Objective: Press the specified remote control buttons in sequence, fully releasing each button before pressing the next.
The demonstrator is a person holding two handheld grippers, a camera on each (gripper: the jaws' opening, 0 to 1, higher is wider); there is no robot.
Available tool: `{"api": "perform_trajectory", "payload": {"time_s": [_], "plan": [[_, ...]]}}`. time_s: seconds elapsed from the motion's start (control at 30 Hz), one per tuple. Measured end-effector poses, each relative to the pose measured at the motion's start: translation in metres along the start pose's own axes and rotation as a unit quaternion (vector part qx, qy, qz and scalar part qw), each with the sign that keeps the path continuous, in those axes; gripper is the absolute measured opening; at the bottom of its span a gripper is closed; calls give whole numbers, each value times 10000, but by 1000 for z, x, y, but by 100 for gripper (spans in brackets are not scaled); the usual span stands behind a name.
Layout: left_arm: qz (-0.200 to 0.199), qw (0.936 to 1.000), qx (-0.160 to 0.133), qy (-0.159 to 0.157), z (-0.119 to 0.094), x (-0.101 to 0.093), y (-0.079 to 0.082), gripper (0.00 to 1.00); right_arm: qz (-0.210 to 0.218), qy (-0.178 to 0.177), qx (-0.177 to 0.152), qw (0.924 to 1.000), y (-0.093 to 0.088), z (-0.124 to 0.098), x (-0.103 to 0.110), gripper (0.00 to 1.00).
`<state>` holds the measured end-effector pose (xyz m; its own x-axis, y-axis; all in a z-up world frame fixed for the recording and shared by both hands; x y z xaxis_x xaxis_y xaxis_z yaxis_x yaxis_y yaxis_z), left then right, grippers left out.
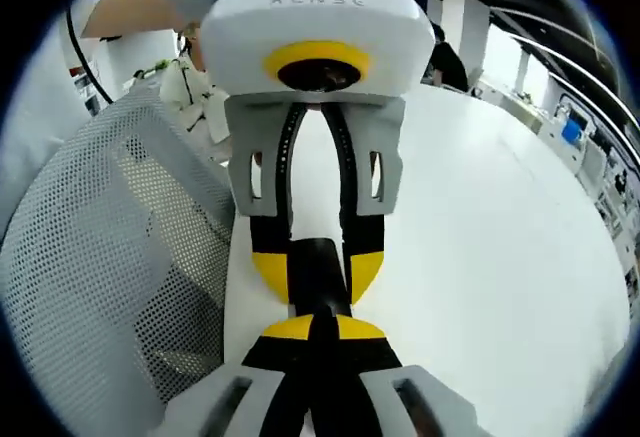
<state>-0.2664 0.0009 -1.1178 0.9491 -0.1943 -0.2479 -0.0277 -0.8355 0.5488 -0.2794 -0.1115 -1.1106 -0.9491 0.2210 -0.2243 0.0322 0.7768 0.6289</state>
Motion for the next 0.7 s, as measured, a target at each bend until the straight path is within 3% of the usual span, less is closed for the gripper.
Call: {"api": "perform_trajectory", "payload": {"time_s": [0.23, 0.3, 0.33, 0.4, 0.63, 0.7], "plan": [[-1, 10000, 57, 43, 0, 0, 1, 25, 183, -173, 169, 9995, -19, -7, -5, 21], [-25, 10000, 51, 68, 1, 0, 1, 25, 275, -129, 391, 9988, -29, -9, -6, 25], [-36, 10000, 46, 77, 1, 0, 1, 25, 316, -164, 321, 9989, -31, -9, -7, 26], [-59, 9999, 38, 81, 1, 0, 2, 25, 477, -174, 275, 9983, -35, -11, -9, 27], [-229, 9993, -69, 277, 2, -2, 2, 25, 207, -143, 201, 9995, -38, -12, -10, 24], [-328, 9987, -160, 367, 3, -3, 2, 25, 326, -154, 159, 9992, -38, -12, -10, 24]]}}
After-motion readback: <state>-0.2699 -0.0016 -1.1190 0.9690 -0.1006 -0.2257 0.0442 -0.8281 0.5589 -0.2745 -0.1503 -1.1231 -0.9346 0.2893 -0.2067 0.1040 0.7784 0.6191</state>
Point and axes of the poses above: the point that each gripper's makers call its tool centre point, and the gripper's own axes: z roughly forward along the fingers, x roughly to its left, y roughly out of its top, the point moved 9 cm from there along -z, roughly backward along the fingers, and after that the axes turned 15 degrees about -y, right-handed, at the moved point
